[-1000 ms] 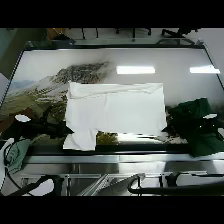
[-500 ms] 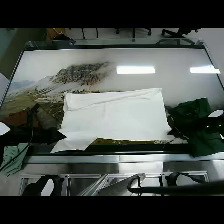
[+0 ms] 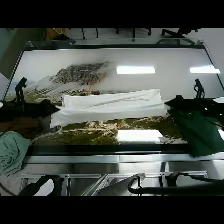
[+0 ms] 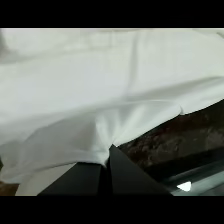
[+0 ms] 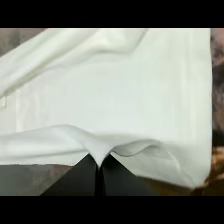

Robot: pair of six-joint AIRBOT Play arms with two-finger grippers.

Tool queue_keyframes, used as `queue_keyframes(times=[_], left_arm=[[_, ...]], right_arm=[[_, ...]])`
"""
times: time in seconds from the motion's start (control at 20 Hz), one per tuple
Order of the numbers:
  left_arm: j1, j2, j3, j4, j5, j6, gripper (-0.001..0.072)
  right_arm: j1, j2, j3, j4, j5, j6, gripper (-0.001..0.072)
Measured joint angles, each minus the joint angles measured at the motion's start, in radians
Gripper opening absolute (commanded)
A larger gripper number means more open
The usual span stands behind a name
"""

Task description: Fold the shirts.

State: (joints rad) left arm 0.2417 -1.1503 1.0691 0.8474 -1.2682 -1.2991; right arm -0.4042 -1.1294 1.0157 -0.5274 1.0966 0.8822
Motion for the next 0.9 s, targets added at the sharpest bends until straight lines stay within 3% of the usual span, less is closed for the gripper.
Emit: queue_keyframes(times=[0.2,0.45,0.5,0.55,0.6,0.65,0.75,0.8,0.9], left_arm=[[-0.049,-0.283,0.219,-0.037,0.045,0.036,0.0019],[-0.084,-0.571,0.417,-0.049,0.084,0.055,0.0023],[-0.086,-0.615,0.45,-0.052,0.084,0.055,0.0027],[-0.089,-0.65,0.48,-0.052,0.084,0.058,0.0287],[-0.091,-0.682,0.511,-0.053,0.082,0.059,0.0656],[-0.092,-0.705,0.539,-0.054,0.075,0.059,0.0708],[-0.093,-0.741,0.592,-0.056,0.04,0.057,0.0708],[-0.092,-0.752,0.617,-0.056,0.014,0.048,0.0707],[-0.085,-0.764,0.67,-0.056,-0.032,0.027,0.0708]], right_arm=[[0.075,-0.191,0.109,0.09,-0.134,-0.111,0.0015],[0.116,-0.355,0.219,0.137,-0.214,-0.174,0.0026],[0.119,-0.367,0.233,0.139,-0.217,-0.181,0.01],[0.12,-0.373,0.245,0.138,-0.224,-0.188,0.0167],[0.121,-0.375,0.256,0.132,-0.23,-0.194,0.0167],[0.121,-0.374,0.265,0.119,-0.231,-0.196,0.0184],[0.121,-0.362,0.28,0.089,-0.231,-0.198,0.0467],[0.119,-0.355,0.285,0.07,-0.231,-0.2,0.0519],[0.108,-0.346,0.293,0.041,-0.231,-0.195,0.0534]])
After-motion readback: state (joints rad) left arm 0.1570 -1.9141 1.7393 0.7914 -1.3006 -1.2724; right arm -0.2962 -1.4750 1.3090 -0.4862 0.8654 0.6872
